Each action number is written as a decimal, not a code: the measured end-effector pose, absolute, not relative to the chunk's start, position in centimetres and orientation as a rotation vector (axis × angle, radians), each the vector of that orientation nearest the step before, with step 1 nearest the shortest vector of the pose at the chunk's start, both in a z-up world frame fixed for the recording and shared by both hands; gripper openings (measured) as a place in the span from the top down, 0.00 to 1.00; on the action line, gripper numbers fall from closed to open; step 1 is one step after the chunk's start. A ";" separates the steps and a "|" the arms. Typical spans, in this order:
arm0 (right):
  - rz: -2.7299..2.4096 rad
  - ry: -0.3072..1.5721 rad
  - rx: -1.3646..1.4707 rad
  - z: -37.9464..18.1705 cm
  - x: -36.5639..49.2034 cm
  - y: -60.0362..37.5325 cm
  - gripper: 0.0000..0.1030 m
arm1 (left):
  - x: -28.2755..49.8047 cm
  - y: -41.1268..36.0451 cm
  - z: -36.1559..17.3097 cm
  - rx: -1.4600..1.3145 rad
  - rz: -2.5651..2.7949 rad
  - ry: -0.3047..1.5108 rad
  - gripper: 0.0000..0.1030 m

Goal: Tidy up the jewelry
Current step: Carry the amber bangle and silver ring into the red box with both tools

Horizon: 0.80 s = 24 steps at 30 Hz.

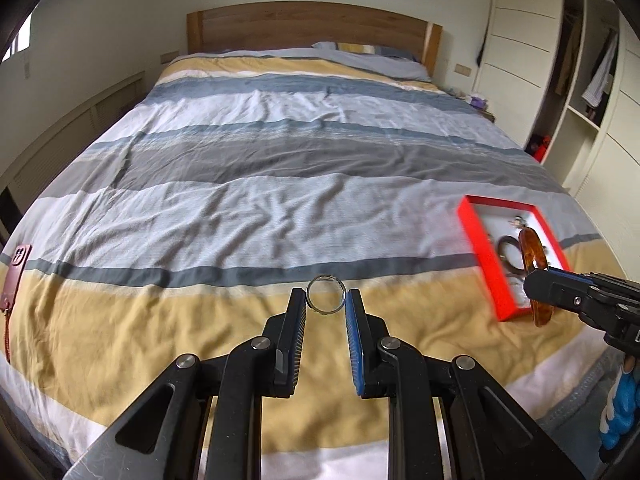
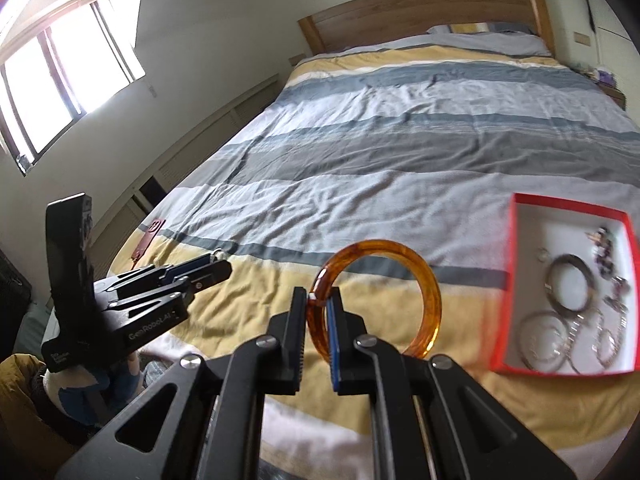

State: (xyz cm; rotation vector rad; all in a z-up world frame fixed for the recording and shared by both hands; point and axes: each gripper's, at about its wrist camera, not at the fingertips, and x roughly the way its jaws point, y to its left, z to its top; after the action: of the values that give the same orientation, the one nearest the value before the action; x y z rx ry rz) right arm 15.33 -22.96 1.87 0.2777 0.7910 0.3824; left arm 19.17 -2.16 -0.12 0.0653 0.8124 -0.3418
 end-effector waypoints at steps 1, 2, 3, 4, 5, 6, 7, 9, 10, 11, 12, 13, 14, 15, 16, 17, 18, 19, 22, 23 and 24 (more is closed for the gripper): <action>0.368 0.787 0.279 1.9 15.0 -23.8 0.91 | 18.9 -3.0 -0.1 0.067 -0.354 0.812 0.81; 0.350 0.782 0.285 2.1 14.6 -24.9 0.91 | 18.7 -3.7 0.0 0.069 -0.366 0.812 0.81; 0.338 0.780 0.289 2.1 14.4 -25.7 0.91 | 18.5 -4.4 0.0 0.071 -0.379 0.812 0.81; 0.325 0.778 0.290 2.1 14.2 -26.4 0.91 | 18.4 -5.3 0.0 0.075 -0.393 0.812 0.81; 0.310 0.777 0.289 2.2 14.0 -27.3 0.91 | 18.2 -6.3 0.0 0.080 -0.410 0.813 0.81; 0.294 0.776 0.287 2.2 13.8 -28.2 0.91 | 18.1 -7.4 0.0 0.086 -0.428 0.814 0.81; 0.281 0.776 0.287 2.1 13.7 -28.9 0.91 | 18.1 -8.1 0.0 0.089 -0.439 0.814 0.81; 0.251 0.776 0.289 2.0 13.5 -30.7 0.91 | 18.2 -10.0 0.0 0.098 -0.471 0.817 0.81; 0.238 0.777 0.289 1.9 13.5 -31.3 0.91 | 18.3 -11.0 -0.1 0.104 -0.488 0.819 0.81; 0.224 0.780 0.290 1.7 13.4 -32.1 0.91 | 18.3 -12.1 -0.1 0.113 -0.504 0.821 0.81; 0.209 0.784 0.293 1.3 13.5 -33.0 0.91 | 18.4 -13.1 -0.3 0.121 -0.517 0.823 0.81; 0.197 0.788 0.297 1.0 13.5 -33.7 0.91 | 18.5 -14.0 -0.4 0.129 -0.532 0.826 0.81; 0.185 0.795 0.302 0.5 13.6 -34.5 0.91 | 18.7 -15.1 -0.5 0.138 -0.548 0.830 0.81; 0.167 0.805 0.311 -0.1 13.8 -35.5 0.91 | 18.9 -16.1 -0.8 0.147 -0.562 0.836 0.81; 0.158 0.811 0.315 -0.6 13.9 -36.0 0.91 | 19.0 -17.0 -0.9 0.153 -0.573 0.840 0.81; 0.144 0.821 0.321 -1.2 14.0 -36.7 0.91 | 19.3 -18.1 -1.2 0.162 -0.587 0.847 0.81; 0.129 0.832 0.328 -1.8 14.2 -37.5 0.91 | 19.5 -19.0 -1.4 0.170 -0.598 0.852 0.81; 0.118 0.841 0.334 -2.3 14.3 -38.2 0.91 | 19.7 -20.0 -1.7 0.178 -0.610 0.858 0.81; 0.089 0.869 0.348 -3.7 14.9 -40.1 0.91 | 20.3 -22.8 -2.6 0.202 -0.644 0.874 0.81; 0.083 0.879 0.348 -4.2 15.2 -40.7 0.91 | 20.5 -23.7 -2.9 0.210 -0.656 0.879 0.81; 0.078 0.890 0.346 -4.6 15.5 -41.3 0.91 | 20.6 -24.5 -3.1 0.217 -0.665 0.882 0.81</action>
State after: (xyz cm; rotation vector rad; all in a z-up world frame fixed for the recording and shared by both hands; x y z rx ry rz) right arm 15.50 -41.27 -4.59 0.3462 0.8900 0.0782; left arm 20.64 -24.46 -3.09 0.2168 0.8820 -0.6647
